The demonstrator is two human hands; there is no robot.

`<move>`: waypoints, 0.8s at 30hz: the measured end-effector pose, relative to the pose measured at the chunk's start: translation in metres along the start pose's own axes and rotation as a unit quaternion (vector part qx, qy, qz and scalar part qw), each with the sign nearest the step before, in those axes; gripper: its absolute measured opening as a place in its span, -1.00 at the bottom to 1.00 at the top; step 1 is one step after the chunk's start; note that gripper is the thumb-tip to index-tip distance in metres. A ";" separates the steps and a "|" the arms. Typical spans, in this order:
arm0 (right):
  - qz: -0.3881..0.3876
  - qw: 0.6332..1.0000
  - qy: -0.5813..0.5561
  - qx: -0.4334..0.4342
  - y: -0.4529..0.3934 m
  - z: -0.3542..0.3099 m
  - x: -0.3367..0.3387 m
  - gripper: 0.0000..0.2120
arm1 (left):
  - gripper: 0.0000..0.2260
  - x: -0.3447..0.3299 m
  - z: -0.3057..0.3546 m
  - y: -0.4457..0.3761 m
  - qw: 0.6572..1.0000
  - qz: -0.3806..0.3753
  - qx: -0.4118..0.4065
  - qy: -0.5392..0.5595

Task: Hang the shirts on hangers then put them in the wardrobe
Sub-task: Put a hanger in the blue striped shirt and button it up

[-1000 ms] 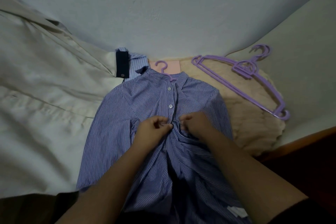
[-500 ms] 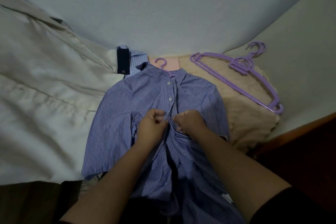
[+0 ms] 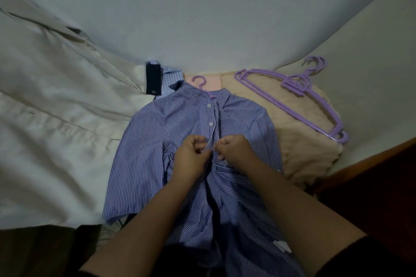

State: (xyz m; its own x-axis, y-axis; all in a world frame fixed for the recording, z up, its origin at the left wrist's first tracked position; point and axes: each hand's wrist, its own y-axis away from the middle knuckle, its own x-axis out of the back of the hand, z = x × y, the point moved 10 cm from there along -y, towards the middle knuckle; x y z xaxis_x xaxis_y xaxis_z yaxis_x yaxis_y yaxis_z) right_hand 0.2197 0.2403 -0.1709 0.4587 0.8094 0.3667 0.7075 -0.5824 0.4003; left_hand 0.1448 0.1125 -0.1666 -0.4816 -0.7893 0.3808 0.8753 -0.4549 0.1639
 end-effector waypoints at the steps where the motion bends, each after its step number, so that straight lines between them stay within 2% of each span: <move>1: -0.002 1.000 -0.011 -0.004 -0.001 0.000 0.000 -0.89 | -0.78 0.000 0.002 0.000 1.000 0.004 -0.004 -0.007; 7: -0.021 0.997 -0.076 -0.022 -0.006 0.005 -0.005 -0.79 | -0.77 0.001 0.008 -0.001 0.999 0.010 -0.020 -0.025; 15: -0.037 0.991 -0.127 -0.029 -0.003 0.011 -0.007 -0.80 | -0.74 -0.006 0.004 -0.004 0.999 -0.024 -0.018 -0.025; 20: -0.016 0.990 -0.139 -0.019 -0.006 0.016 -0.006 -0.81 | -0.80 -0.011 0.003 -0.003 0.999 -0.039 -0.030 -0.006; 24: 0.013 0.992 -0.128 0.008 -0.009 0.018 -0.002 -0.90 | -0.87 -0.010 0.003 -0.003 0.998 -0.025 -0.042 0.027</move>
State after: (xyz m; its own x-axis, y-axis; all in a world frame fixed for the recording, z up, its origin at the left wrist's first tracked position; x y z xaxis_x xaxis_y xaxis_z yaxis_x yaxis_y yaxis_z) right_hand 0.2217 0.2454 -0.1905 0.5965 0.7883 0.1511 0.7016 -0.6035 0.3788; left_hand 0.1469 0.1228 -0.1684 -0.5286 -0.7844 0.3246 0.8442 -0.5259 0.1039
